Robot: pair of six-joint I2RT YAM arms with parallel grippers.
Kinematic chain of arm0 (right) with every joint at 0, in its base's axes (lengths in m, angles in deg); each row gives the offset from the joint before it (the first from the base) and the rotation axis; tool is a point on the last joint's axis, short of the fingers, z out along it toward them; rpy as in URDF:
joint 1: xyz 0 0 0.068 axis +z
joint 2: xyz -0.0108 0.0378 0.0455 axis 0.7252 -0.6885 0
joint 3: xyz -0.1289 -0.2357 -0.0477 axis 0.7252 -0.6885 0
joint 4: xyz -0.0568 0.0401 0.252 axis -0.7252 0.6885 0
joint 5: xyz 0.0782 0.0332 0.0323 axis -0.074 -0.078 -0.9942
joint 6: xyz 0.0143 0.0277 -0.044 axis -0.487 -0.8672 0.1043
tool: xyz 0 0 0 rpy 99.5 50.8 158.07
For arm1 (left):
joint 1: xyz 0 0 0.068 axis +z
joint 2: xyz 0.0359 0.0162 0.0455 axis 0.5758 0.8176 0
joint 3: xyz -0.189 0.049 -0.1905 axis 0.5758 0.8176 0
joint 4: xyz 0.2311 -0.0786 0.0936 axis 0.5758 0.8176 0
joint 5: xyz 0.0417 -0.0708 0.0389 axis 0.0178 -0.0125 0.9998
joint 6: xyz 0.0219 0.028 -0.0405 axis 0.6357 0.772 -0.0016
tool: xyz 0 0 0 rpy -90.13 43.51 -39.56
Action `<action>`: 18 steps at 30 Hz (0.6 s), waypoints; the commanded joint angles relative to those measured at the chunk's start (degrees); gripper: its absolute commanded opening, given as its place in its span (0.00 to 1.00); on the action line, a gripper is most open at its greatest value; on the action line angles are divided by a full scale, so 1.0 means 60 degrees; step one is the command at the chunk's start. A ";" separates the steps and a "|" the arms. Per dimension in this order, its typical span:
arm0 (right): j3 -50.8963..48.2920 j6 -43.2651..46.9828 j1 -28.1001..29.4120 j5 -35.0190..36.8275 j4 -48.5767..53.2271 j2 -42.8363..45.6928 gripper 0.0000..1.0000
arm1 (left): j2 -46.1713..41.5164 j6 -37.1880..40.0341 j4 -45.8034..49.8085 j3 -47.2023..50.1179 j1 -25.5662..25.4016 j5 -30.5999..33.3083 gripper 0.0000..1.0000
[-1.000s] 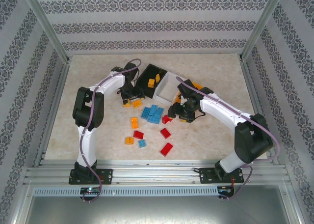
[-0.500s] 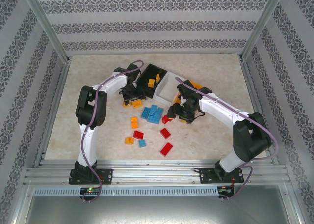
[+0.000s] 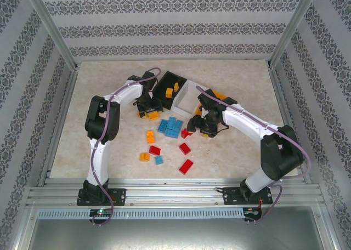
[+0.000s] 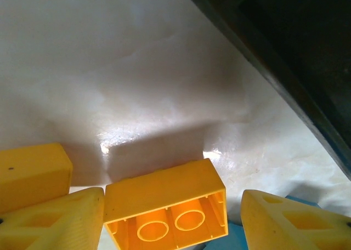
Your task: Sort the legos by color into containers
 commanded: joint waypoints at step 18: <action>0.0159 -0.0070 0.0133 0.0144 0.0147 -0.0126 0.65 | 0.0238 0.0231 0.0516 -0.0037 -0.0119 0.0002 0.49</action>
